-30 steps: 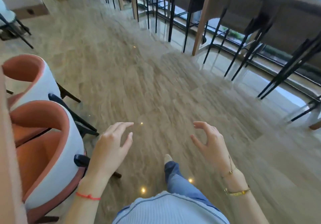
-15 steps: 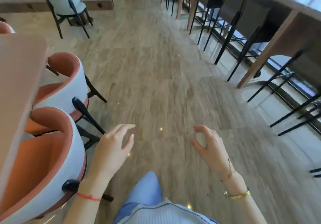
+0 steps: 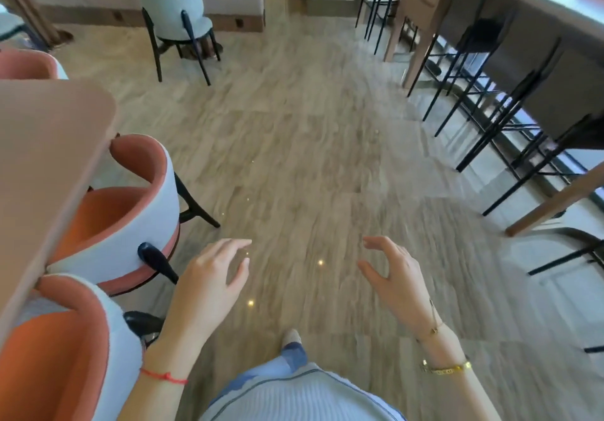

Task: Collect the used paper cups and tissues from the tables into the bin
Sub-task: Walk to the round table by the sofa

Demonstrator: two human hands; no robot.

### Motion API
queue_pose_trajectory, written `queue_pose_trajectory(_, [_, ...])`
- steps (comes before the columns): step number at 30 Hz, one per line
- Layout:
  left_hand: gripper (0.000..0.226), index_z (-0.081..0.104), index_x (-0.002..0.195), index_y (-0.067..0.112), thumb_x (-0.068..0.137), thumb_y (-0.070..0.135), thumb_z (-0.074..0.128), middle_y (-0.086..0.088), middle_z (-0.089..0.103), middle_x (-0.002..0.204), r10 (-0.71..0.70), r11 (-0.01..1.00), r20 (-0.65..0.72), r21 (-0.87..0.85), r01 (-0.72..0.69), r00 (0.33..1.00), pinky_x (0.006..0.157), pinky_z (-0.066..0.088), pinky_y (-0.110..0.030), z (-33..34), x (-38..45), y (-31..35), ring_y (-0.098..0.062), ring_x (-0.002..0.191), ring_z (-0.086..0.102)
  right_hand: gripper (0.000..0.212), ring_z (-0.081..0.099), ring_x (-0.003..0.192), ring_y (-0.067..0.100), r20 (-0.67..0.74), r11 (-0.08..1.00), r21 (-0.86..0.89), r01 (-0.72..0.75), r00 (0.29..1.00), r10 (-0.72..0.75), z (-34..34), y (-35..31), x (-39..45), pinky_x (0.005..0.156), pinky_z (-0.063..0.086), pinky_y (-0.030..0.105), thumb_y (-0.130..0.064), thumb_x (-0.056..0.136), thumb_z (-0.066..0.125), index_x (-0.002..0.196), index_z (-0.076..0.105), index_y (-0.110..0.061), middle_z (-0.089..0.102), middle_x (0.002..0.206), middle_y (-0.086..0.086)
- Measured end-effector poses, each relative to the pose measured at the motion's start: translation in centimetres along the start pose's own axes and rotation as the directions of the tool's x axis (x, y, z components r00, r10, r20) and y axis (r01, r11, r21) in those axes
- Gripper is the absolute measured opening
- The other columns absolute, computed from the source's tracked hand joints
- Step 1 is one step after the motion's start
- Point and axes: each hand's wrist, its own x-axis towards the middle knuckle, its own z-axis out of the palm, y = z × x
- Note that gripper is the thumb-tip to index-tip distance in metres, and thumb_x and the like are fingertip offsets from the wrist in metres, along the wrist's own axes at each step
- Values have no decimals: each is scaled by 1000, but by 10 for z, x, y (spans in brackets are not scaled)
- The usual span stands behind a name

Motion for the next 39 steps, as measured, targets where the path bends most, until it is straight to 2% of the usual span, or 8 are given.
queue_pose_trajectory(2, [27, 65, 117, 19, 90, 18, 62, 8, 65, 117, -4, 1000, -16, 22, 4, 1000, 89, 43, -19, -3, 47, -8, -8, 106, 60, 37, 52, 115, 15, 4, 1000, -2, 17, 1000, -17, 2, -3, 52, 93, 38, 25, -30, 86, 66, 121, 56, -22, 62, 116, -10])
queue_pose_trajectory(8, [29, 63, 119, 24, 91, 23, 61, 12, 63, 118, -31, 998, -17, 56, 32, 999, 83, 31, -2, 0, 165, -36, 6, 102, 49, 35, 54, 109, 16, -4, 1000, 5, 10, 1000, -10, 14, 1, 175, 89, 32, 19, -25, 85, 68, 118, 59, -20, 64, 111, -9])
queue_pose_trajectory(12, [28, 63, 118, 25, 90, 23, 62, 11, 64, 116, -54, 998, -25, 41, 55, 998, 83, 41, -16, 12, 240, -59, -4, 102, 59, 37, 52, 111, 13, 28, 1000, 19, -7, 1000, 7, 32, 11, 257, 88, 32, 19, -30, 86, 66, 121, 56, -24, 61, 110, -14])
queue_pose_trajectory(18, [27, 65, 114, 22, 88, 17, 64, 11, 65, 110, -92, 994, -98, 54, 98, 991, 77, 46, -22, 27, 370, -89, -11, 95, 62, 35, 53, 110, 12, 58, 999, 35, 38, 997, -40, 57, 16, 410, 88, 31, 18, -32, 85, 67, 118, 57, -25, 61, 109, -15])
queue_pose_trajectory(25, [26, 64, 116, 23, 90, 22, 61, 9, 66, 113, -148, 987, -163, 45, 157, 975, 80, 41, -16, 20, 540, -117, -10, 100, 64, 37, 51, 111, 9, 118, 985, 31, 168, 978, -171, 73, -9, 617, 89, 32, 19, -34, 86, 65, 121, 56, -25, 61, 113, -14])
queue_pose_trajectory(29, [26, 65, 116, 21, 90, 20, 62, 8, 66, 115, -226, 972, -200, 21, 235, 953, 83, 47, -24, 14, 616, -135, -12, 102, 63, 37, 51, 112, 11, 186, 973, 33, 230, 955, -232, 88, -28, 717, 91, 33, 18, -34, 87, 64, 121, 56, -24, 62, 115, -11])
queue_pose_trajectory(34, [27, 65, 117, 20, 90, 19, 63, 6, 67, 114, -303, 950, -185, 19, 312, 935, 83, 50, -26, 10, 695, -170, -12, 102, 64, 37, 52, 111, 11, 231, 966, 45, 256, 938, -259, 120, -48, 819, 92, 34, 18, -34, 86, 65, 121, 57, -24, 62, 113, -11])
queue_pose_trajectory(39, [27, 65, 117, 20, 90, 20, 63, 6, 66, 114, -319, 944, -180, 32, 329, 931, 81, 54, -31, 6, 790, -227, -13, 101, 64, 37, 52, 113, 13, 252, 966, 60, 253, 932, -260, 168, -70, 918, 93, 34, 18, -31, 86, 66, 121, 58, -21, 63, 114, -9])
